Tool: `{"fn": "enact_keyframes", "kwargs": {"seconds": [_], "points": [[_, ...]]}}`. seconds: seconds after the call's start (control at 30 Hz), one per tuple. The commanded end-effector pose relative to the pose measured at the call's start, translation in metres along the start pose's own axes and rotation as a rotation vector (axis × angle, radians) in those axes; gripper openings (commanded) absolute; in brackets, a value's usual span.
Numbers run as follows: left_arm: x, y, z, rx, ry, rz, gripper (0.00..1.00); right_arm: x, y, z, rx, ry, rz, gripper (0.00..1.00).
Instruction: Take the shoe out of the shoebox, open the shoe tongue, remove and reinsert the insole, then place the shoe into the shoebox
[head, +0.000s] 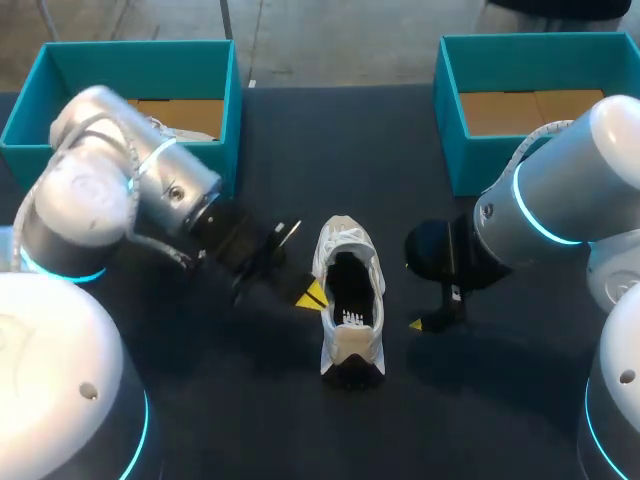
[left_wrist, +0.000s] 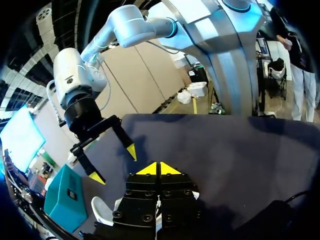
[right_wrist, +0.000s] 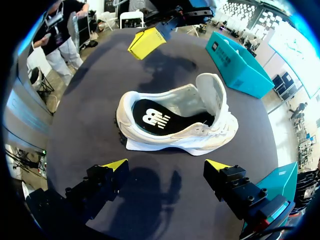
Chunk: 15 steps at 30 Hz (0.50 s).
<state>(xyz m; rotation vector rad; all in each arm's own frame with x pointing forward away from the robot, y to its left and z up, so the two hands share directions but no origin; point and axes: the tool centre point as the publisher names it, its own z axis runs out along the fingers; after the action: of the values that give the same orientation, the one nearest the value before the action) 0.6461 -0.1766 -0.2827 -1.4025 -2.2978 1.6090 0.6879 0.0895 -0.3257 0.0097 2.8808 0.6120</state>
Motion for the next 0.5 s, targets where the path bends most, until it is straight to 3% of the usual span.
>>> {"fn": "enact_keyframes", "kwargs": {"seconds": [0.03,0.5], "points": [[-0.009,-0.001,0.000,-0.014,0.153,-0.008,0.00,0.001,0.000,0.000,0.000,-0.001,0.000,1.00],[-0.009,-0.001,0.000,-0.014,0.153,-0.008,0.00,-0.021,-0.023,-0.033,0.042,-0.032,0.042,1.00]]}}
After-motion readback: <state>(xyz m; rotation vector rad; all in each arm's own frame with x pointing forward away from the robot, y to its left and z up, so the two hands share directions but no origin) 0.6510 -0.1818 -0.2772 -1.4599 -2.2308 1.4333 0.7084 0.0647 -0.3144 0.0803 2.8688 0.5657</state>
